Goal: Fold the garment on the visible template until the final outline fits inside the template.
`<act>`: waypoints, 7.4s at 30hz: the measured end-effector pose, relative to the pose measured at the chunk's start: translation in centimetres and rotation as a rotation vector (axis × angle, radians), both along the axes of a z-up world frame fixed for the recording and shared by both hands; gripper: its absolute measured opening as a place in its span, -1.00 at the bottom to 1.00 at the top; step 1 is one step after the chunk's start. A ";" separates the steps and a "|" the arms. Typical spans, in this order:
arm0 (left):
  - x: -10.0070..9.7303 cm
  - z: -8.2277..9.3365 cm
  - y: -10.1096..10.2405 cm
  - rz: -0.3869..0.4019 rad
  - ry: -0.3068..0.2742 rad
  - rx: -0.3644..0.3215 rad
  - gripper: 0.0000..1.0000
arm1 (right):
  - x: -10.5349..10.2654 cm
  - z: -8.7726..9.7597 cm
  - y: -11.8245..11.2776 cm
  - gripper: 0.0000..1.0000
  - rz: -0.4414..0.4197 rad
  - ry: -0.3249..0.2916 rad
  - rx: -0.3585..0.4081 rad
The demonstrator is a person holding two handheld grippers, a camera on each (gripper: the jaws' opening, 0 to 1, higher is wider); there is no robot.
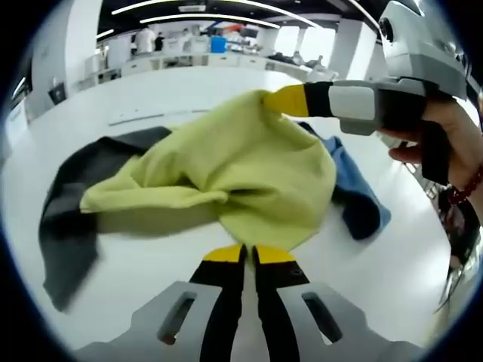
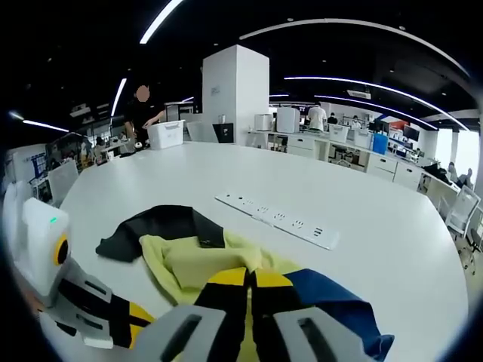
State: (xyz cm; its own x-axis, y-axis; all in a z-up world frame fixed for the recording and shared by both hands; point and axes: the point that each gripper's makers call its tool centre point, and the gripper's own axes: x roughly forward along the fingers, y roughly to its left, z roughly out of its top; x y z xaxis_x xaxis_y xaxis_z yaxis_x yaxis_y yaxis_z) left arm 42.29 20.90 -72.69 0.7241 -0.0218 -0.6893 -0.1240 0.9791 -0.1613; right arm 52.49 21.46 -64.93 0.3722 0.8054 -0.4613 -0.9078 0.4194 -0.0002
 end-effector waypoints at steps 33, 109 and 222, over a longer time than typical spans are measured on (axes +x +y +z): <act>-3.9 1.7 1.1 -0.035 -0.079 -0.033 -1.00 | -11.8 1.8 1.6 -1.00 0.283 -0.094 -0.098; -6.5 1.3 5.5 0.078 -0.081 -0.032 -1.00 | -8.8 -7.2 -6.1 -0.62 0.276 -0.006 -0.291; -29.3 0.7 8.9 0.134 0.207 0.036 -1.00 | -23.7 -8.1 -25.5 -1.00 -0.155 0.276 -0.523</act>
